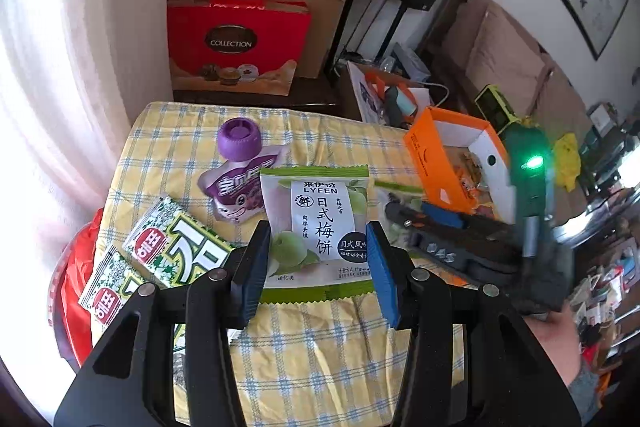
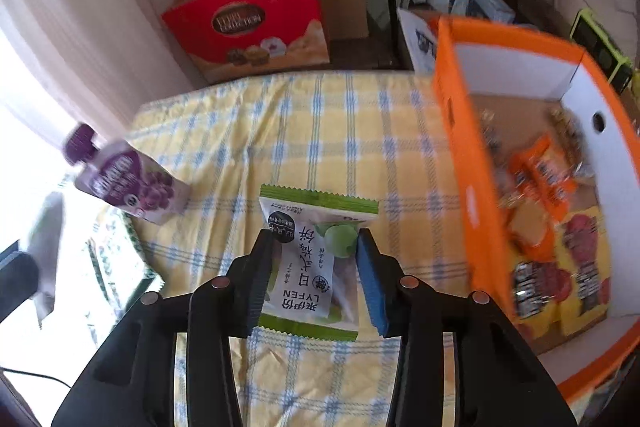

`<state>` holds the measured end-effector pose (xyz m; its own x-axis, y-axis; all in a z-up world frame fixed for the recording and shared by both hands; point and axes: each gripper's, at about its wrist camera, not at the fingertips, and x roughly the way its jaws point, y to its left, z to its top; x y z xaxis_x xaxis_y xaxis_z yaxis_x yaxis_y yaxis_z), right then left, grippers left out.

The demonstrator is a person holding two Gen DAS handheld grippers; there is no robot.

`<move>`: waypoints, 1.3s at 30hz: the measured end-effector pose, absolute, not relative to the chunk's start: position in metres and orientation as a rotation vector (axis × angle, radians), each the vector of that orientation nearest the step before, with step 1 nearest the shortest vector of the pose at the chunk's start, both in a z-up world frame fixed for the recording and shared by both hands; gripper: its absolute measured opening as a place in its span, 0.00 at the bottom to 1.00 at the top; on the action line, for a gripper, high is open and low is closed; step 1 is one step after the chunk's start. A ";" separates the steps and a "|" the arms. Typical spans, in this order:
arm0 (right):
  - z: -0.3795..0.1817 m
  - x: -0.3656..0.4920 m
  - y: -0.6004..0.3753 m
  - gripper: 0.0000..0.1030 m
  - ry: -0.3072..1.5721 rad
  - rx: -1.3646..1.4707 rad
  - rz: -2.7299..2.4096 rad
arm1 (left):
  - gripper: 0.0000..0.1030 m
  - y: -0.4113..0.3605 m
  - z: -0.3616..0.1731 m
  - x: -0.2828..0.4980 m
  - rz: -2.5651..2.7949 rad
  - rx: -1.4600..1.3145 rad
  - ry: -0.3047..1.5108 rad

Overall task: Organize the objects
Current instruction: 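Grasp a second green mochi pack with the right gripper while the left holds its pack, then carry both mochi packs over the orange box with both grippers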

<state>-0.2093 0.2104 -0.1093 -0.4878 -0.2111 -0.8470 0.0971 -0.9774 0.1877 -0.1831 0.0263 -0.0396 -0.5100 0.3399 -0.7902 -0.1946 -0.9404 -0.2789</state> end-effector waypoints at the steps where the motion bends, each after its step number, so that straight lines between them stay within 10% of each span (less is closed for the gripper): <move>1: -0.102 -0.208 0.212 0.40 -0.167 1.464 -2.569 | 0.43 0.029 -0.039 -0.184 2.480 -1.350 -0.216; 39: -0.014 -0.171 0.355 0.40 -0.083 1.328 -2.865 | 0.43 0.215 -0.011 -0.211 2.392 -1.285 -0.063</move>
<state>-0.1706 0.3551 -0.0136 -0.6464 -0.0061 -0.7629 -0.0380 -0.9985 0.0402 -0.2106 0.2150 -0.0113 -0.4831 0.3842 -0.7868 -0.3422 -0.9100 -0.2342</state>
